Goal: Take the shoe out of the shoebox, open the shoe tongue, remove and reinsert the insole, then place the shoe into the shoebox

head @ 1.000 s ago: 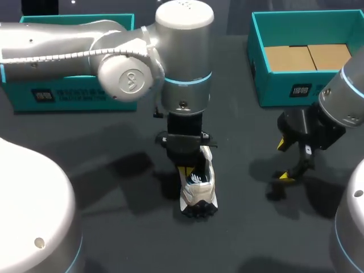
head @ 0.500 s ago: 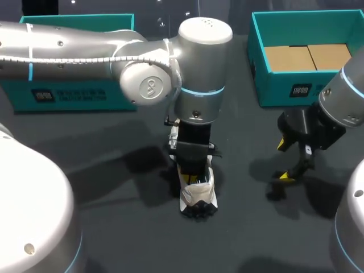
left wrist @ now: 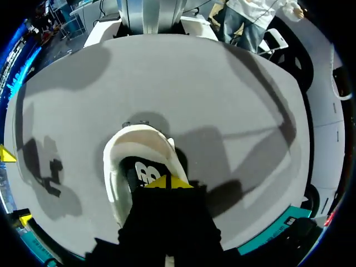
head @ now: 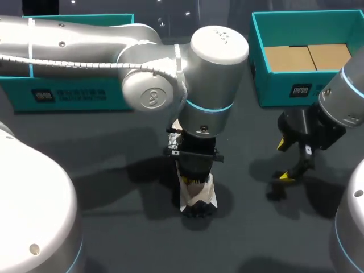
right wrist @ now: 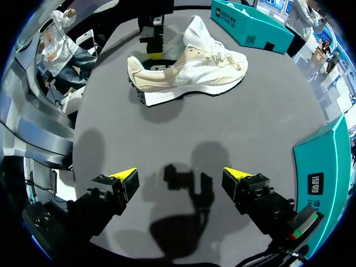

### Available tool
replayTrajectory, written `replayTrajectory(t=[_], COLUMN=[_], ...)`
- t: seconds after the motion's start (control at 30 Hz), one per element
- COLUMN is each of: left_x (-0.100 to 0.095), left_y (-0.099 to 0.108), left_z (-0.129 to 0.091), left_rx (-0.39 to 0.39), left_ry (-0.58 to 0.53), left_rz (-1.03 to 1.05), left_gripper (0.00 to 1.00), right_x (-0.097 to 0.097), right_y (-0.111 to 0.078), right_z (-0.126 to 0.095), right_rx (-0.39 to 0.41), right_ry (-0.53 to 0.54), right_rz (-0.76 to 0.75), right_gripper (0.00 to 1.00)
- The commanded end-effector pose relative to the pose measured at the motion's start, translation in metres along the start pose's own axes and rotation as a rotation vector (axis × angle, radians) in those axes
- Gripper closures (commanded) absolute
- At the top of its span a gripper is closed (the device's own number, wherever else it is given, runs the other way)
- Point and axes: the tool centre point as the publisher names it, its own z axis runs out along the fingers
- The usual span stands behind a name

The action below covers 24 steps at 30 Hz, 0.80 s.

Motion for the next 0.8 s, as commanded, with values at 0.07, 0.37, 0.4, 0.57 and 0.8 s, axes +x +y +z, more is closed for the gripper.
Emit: replayTrajectory(t=[0.07, 0.37, 0.4, 0.57, 0.8], left_x=[-0.001, -0.007, -0.009, -0.012, -0.006], left_y=[0.004, 0.011, 0.011, 0.01, 0.004], left_z=[0.025, 0.053, 0.052, 0.031, -0.005], left_rx=[0.008, 0.049, 0.049, 0.013, -0.097], left_ry=[0.014, -0.037, -0.047, -0.089, -0.079], left_rz=[-0.036, -0.086, -0.087, -0.078, -0.089], left_gripper=[1.0, 1.0, 1.0, 1.0, 1.0], right_x=[0.001, 0.001, 0.001, 0.001, 0.001], right_y=[0.0, 0.0, 0.0, 0.0, 0.0], right_z=[0.0, 0.0, 0.0, 0.0, 0.0], right_rx=[0.001, 0.001, 0.001, 0.001, 0.001], right_ry=[-0.003, -0.003, -0.003, -0.003, -0.003], right_rz=[0.0, 0.0, 0.0, 0.0, 0.0], right_gripper=[0.0, 0.0, 0.0, 0.0, 0.0])
